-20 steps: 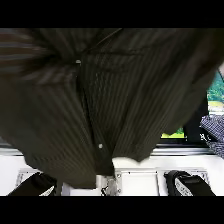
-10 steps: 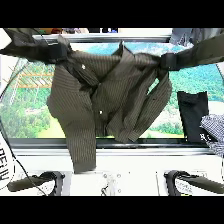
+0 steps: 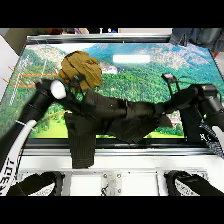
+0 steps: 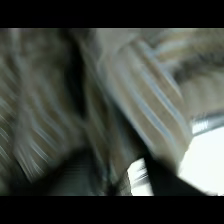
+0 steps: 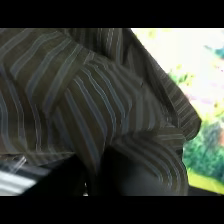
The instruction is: Fold the clothes and pants, and hang the long-sleeved shirts on hangers.
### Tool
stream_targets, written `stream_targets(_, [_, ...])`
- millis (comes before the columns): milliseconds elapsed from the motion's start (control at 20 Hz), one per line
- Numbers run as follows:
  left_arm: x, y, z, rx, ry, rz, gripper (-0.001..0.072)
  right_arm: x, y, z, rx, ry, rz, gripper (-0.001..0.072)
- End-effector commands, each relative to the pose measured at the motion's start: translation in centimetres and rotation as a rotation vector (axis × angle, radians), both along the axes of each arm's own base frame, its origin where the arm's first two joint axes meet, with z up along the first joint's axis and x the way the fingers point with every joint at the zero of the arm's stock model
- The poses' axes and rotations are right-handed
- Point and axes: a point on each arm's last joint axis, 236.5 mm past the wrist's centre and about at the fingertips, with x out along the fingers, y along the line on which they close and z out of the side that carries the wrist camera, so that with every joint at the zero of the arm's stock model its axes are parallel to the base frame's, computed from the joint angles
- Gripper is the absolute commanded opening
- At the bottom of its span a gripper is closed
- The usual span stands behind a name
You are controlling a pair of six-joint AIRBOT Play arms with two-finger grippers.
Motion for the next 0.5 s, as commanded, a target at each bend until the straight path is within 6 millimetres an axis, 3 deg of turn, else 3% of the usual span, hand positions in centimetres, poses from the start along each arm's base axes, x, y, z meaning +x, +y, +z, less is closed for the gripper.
stream_targets(0, [-3.4,-1.5,-2.8,0.013,0.043,-0.067,0.0716,-1.7,0.6,-1.2,0.024,0.035,-0.001,0.0657])
stream_targets(300, [2.2,-1.9,3.4,-0.070,-0.120,0.025,0.0716,-1.5,0.6,2.4,0.039,-0.069,0.002,0.0642])
stream_targets(450, [3.5,-2.0,5.6,-0.099,-0.161,0.056,0.0716,-1.7,0.6,3.6,0.044,-0.106,0.003,0.0643])
